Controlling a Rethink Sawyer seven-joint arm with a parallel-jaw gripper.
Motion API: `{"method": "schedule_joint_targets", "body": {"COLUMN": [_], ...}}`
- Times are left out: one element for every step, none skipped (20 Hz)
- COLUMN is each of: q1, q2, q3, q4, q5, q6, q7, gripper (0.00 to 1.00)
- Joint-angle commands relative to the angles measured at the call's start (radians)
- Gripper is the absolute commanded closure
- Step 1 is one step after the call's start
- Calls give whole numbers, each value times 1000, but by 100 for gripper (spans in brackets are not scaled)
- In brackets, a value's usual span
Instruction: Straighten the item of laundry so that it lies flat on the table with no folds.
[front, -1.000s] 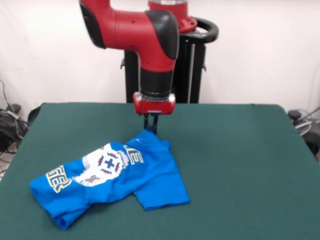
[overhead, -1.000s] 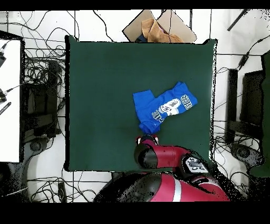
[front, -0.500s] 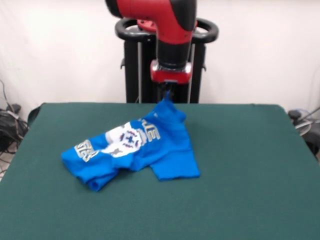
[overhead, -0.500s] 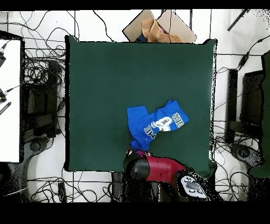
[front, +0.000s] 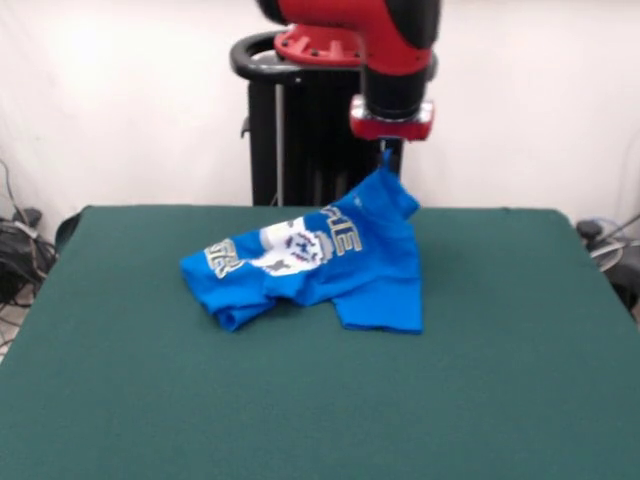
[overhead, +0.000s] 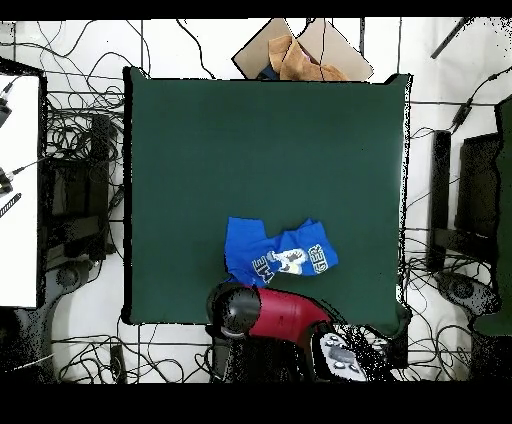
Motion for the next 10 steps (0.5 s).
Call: {"method": "schedule_joint_targets", "body": {"q1": [84, 75, 64, 47, 28, 6, -13, -37, -57, -79], "q2": [-102, -113, -121, -125, -128, -128, -129, -127, -128, -130], "q3": [33, 26, 16, 12, 13, 16, 19, 27, 35, 47], "q4": [-145, -177, -213, -248, -279, -305, -333, -351, -369, -382], "q5": [91, 76, 52, 26, 2, -21, -44, -64, -80, -92], "q6": [309, 350, 384, 420, 448, 474, 495, 503, 518, 532], "q7": [197, 166, 130, 90, 53, 16, -16, -45, -69, -92], "gripper": [100, 100, 100, 100, 100, 100, 100, 100, 100, 100]}}
